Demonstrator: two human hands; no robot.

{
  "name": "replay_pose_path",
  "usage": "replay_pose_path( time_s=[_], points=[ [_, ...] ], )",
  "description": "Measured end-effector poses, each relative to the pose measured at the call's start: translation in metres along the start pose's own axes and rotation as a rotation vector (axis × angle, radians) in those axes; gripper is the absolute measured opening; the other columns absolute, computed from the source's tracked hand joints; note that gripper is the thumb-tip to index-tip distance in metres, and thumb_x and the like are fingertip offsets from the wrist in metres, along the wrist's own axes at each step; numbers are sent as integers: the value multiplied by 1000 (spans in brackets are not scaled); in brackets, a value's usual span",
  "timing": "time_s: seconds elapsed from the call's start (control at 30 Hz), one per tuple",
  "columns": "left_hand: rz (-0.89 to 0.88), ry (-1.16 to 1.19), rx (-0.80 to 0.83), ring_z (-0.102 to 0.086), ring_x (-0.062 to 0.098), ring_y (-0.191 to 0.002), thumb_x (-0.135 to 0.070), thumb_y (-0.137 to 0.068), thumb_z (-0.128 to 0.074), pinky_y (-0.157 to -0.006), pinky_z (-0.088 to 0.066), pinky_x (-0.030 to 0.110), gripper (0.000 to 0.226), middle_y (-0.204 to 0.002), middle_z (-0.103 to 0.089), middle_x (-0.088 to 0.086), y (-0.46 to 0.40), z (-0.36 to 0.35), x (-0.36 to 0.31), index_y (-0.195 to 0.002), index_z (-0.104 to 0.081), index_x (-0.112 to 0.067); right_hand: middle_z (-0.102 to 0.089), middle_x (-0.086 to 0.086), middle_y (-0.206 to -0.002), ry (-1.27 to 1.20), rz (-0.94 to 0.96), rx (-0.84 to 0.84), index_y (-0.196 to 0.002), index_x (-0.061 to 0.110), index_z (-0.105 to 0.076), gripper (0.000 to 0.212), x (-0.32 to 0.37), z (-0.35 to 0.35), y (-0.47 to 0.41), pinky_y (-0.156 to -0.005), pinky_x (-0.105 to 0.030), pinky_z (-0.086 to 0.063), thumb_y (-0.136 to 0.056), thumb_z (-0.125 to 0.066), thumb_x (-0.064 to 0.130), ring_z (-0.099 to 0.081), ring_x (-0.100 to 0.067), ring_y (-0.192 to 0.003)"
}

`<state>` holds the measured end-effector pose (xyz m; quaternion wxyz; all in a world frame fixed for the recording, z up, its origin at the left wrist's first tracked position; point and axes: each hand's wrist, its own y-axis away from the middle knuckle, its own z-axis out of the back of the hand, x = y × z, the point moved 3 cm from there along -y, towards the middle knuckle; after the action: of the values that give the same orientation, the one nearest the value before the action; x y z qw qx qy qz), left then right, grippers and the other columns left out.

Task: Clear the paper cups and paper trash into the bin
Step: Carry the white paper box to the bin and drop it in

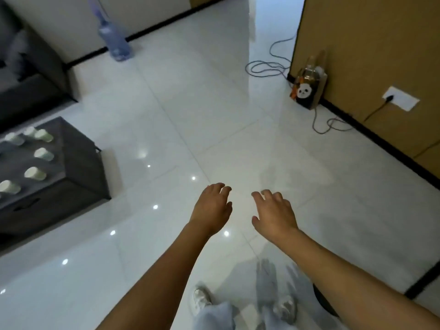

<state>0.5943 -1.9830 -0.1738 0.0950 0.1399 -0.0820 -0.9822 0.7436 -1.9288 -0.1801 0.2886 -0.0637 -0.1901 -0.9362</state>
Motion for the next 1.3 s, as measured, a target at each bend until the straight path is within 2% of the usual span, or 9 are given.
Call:
replay_pose_path(
  time_s=[0.33,0.5,0.73,1.0,1.3],
  points=[
    [508,99,-167,-36,16,-132,-29,-98,-44,-109,-29,25,43,-144,-41,0,180,74,296,-139,-41,-18,-42,-3,-140,113,469,44,-143,22,-32,56,353,-20,-61,-99,-35,-37,-91,-52,29,-41,-26,-124],
    [703,142,-269,-36,15,-132,-29,-98,-45,-110,-31,26,43,-144,-41,-2,240,109,397,-140,-40,-19,-41,-2,-142,126,659,59,-145,23,-30,58,488,-32,-68,-101,-34,-37,-92,-53,31,-41,-25,-126],
    [855,179,-328,-37,15,-131,-29,-97,-47,-109,-33,26,44,-142,-42,-2,262,137,491,-140,-40,-19,-43,-2,-141,206,817,81,-143,23,-31,57,599,-37,-115,-100,-36,-38,-91,-54,31,-42,-26,-125],
    [942,203,-375,-37,17,-130,-30,-97,-47,-108,-33,29,44,-140,-44,0,207,191,608,-138,-41,-17,-42,-3,-142,234,940,76,-143,24,-31,61,716,-17,-226,-104,-38,-37,-90,-60,28,-40,-27,-127],
    [1060,279,-374,-36,15,-131,-31,-97,-47,-108,-34,27,45,-141,-43,-2,179,216,720,-140,-40,-20,-43,-4,-139,283,985,173,-142,25,-32,62,816,-19,-325,-103,-39,-39,-87,-62,30,-41,-28,-126]
  ],
)
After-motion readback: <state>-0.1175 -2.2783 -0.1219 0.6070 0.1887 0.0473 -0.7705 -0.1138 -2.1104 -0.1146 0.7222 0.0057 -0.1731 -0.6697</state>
